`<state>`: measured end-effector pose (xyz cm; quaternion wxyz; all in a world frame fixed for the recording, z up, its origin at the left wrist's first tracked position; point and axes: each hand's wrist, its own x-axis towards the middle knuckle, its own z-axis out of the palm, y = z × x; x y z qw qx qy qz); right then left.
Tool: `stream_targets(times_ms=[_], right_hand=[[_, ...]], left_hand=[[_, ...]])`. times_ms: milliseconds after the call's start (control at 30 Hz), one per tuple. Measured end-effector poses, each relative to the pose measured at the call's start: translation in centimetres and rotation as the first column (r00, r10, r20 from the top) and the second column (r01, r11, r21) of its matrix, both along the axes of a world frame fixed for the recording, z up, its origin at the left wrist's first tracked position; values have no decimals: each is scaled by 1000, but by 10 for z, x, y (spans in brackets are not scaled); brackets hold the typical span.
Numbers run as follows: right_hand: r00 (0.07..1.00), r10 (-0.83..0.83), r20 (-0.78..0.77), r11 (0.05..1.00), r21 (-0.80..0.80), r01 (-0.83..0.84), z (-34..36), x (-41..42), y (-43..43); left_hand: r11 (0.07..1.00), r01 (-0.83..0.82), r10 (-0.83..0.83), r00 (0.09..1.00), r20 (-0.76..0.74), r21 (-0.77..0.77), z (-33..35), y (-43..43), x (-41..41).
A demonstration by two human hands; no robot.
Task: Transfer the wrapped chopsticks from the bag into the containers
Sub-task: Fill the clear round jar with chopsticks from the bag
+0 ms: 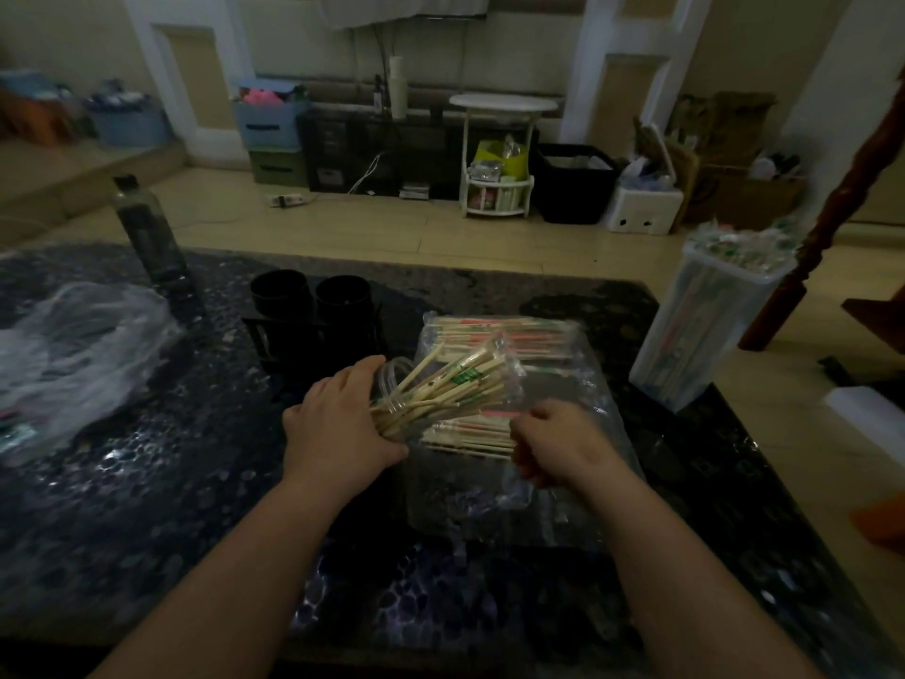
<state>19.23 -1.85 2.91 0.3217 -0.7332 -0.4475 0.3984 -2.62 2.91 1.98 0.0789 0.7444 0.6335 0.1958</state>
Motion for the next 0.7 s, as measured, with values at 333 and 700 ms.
stream_targets(times_ms=[333, 700], right_hand=[[763, 378, 524, 900, -402, -170, -33, -3, -2], [940, 232, 250, 972, -89, -217, -73, -10, 7]], left_hand=[[1000, -21, 21, 1000, 19, -10, 0, 1, -1], [999, -26, 27, 999, 25, -21, -1, 3, -1]])
